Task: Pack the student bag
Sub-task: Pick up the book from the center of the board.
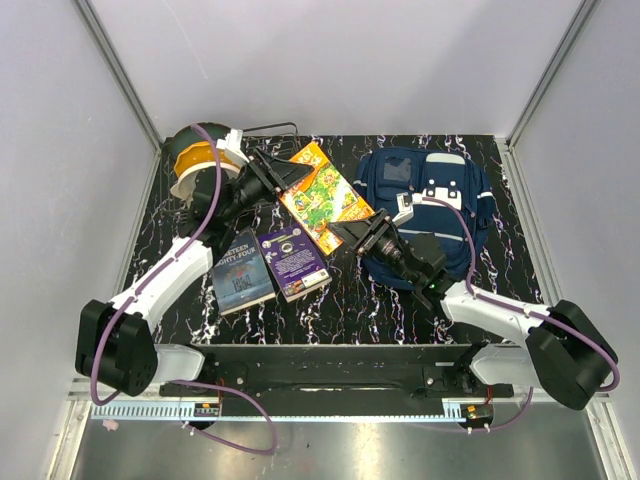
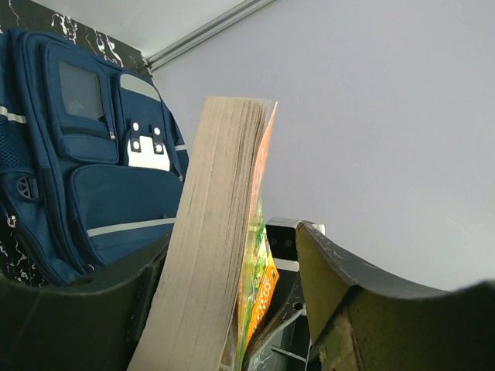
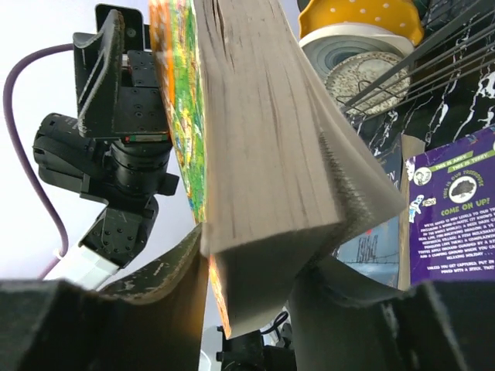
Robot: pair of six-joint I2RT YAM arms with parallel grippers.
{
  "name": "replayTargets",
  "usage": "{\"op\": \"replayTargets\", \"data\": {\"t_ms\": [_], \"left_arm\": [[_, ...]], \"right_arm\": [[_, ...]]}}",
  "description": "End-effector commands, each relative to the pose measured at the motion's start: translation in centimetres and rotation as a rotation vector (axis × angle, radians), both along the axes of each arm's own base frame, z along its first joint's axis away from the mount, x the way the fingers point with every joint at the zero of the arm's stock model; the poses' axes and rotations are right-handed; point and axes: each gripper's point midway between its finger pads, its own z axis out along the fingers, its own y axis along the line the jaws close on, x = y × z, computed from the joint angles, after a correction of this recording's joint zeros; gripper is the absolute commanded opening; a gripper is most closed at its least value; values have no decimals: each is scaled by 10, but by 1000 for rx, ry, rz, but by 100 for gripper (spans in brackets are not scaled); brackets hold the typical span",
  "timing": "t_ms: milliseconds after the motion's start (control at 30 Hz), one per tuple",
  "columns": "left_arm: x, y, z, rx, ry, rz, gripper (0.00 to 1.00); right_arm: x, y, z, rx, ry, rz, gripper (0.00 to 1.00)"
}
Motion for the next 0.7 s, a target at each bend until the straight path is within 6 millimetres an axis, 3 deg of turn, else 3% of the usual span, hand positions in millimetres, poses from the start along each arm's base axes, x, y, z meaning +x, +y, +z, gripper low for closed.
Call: {"op": "replayTargets", "data": {"t_ms": [0,33,167,200,300,367,400,433,467,500,533,567,633,667], "left_arm": [[-19,-3,38,-78,-113,-39,0],[-19,-4,37,-77,-110,-42,0],[-21,-5,34,-77,-104,-45,0],[-20,-5,33,-75,-100,-45,0],[-20,-6,32,-65,-104,-51,0],[-21,-10,31,-34,-115,-77,21],[-20,-11,29,-15,-115,-83,36],[-20,-12,27,21,-134,-89,60],[-20,-13,24,47,-125,-98,68],[-19,-12,23,68,-131,-97,71],[-17,-11,21,103,-149,-83,80],[-16,-9,19,130,-136,-73,83],[-15,-7,17,167,-159,-61,89],[-15,-6,17,177,-161,-58,93]], "right_arm": [[-4,-3,55,108,-149,2,40],[-4,-5,57,110,-154,-5,38],[-2,-10,62,96,-173,-37,14],[-4,-11,66,93,-185,-38,1],[-4,-16,71,83,-180,-54,0],[5,-22,54,17,-88,-111,0],[7,-32,57,14,-70,-161,0],[9,-38,39,-42,-9,-193,0],[15,-51,37,-48,8,-264,0],[9,-63,47,-25,-7,-294,0],[8,-71,36,-56,21,-321,0],[4,-86,46,-40,2,-368,0],[0,-99,39,-90,27,-407,0],[-3,-112,47,-87,18,-452,0]]}}
